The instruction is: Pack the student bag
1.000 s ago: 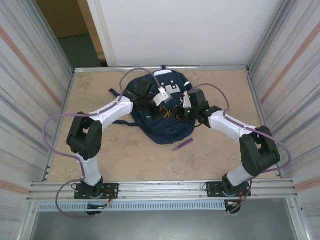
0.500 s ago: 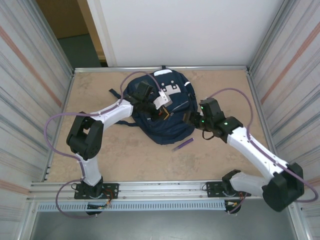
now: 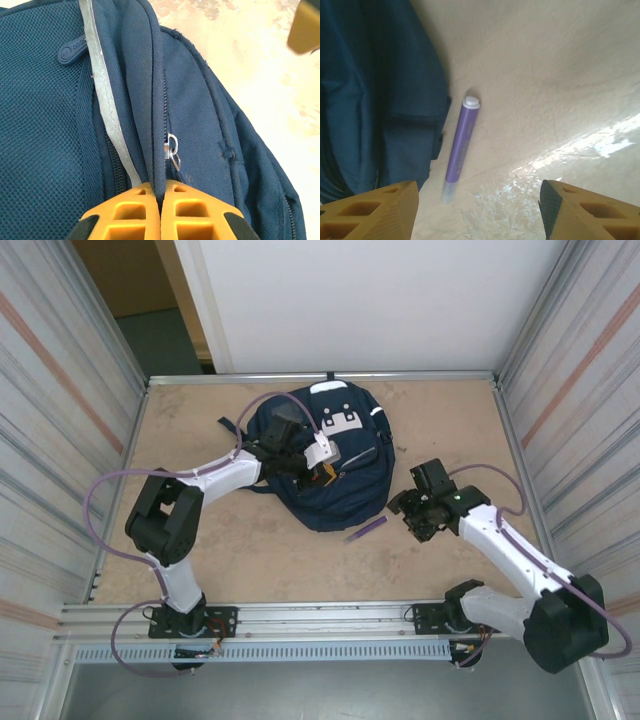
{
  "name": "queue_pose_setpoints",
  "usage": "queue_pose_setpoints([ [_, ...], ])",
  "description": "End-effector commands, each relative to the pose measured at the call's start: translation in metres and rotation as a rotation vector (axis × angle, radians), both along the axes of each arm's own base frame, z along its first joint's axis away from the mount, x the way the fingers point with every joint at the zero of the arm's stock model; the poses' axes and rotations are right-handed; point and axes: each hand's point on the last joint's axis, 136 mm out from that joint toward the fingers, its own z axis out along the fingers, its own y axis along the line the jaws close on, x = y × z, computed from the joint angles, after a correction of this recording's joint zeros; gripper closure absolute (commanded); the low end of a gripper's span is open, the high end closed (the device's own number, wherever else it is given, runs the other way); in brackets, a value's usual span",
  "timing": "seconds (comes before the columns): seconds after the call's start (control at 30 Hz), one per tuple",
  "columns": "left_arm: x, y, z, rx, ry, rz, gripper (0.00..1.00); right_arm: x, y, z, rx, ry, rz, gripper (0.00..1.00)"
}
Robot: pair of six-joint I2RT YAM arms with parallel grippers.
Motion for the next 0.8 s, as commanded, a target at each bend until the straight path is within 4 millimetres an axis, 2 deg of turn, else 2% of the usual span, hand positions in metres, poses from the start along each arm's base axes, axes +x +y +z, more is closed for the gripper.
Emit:
queue_pose_setpoints([
  [0.0,-0.009,-0.012,0.048,-0.135,-0.083,-0.089,1.0,0.004,0.031,-0.011,0.102,0.04,0.018,0.37],
  [0.17,-0.01,-0.014,0.05,-0.154,-0.067,-0.093,1.0,0.026,0.054,-0.032,0.127,0.058,0.046,0.43],
  [0.27,-0.009,-0.014,0.051,-0.165,-0.057,-0.09,1.0,0.028,0.062,-0.048,0.105,0.1,0.056,0.47],
  [0.47,-0.008,-0.016,0.055,-0.179,-0.043,-0.088,1.0,0.024,0.061,-0.083,0.017,0.155,0.028,0.57],
  [0.63,-0.008,-0.015,0.054,-0.178,-0.051,-0.082,1.0,0.025,0.051,-0.094,-0.064,0.153,0.005,0.65],
  [0.77,-0.005,-0.013,0.054,-0.168,-0.062,-0.065,1.0,0.018,0.04,-0.101,-0.101,0.178,-0.038,0.72],
])
